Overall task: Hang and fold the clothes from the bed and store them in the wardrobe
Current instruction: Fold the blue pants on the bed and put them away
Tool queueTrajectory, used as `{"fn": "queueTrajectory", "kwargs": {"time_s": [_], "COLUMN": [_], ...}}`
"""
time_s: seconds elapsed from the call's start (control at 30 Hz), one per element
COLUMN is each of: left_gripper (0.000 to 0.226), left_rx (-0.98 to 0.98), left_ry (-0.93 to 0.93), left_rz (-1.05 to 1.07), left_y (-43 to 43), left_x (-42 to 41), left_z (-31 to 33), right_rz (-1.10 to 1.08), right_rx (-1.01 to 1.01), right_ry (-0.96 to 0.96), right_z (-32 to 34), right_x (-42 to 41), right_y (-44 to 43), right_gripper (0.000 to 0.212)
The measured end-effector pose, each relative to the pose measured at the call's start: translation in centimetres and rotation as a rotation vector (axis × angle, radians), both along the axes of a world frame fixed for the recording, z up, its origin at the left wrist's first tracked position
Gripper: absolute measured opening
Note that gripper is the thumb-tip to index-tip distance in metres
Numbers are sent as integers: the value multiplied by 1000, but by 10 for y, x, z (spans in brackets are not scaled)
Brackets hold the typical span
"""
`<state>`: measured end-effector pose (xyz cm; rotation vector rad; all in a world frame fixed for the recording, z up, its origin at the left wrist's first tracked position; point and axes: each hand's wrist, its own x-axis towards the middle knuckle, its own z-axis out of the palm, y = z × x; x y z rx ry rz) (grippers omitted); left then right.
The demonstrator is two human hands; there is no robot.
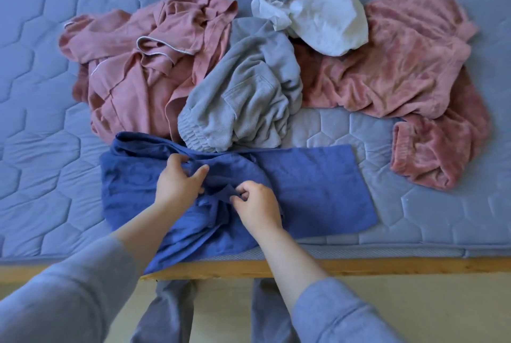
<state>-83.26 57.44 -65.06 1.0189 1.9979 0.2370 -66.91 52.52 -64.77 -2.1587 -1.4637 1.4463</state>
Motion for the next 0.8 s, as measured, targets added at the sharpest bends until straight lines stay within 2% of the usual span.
{"fn": "queueTrajectory", "kwargs": {"time_s": [0.03,0.1,0.23,0.3,0.4,0.53,0.67,0.8], "left_gripper": [39,28,21,14,23,14,17,23], "left_rx": [2,32,110,123,151,148,108,43], "left_ry": [-4,-17,-184,-229,-262,-317,-346,-260], "left_rz": [6,-16,-40,-131,-267,-363,-486,-637], "left_y": [4,10,22,30,44,54,57,57], "left_x": [4,16,53,76,118,176,229,266], "left_z": [1,6,19,25,33,35,25,1], "right_rz": [-27,-86,-241,-314,-410,-605,-744,-780], "right_rx": [14,65,153,182,201,183,140,114], "right_ry": [9,17,-12,-46,-87,-11,9,-17], "right_z": [0,3,14,17,18,15,8,0], "right_x": [3,18,69,98,131,163,191,211], "right_y": [-1,-7,-24,-33,-45,-60,-77,-90], "right_gripper": [8,15,16,15,17,15,15,24]}}
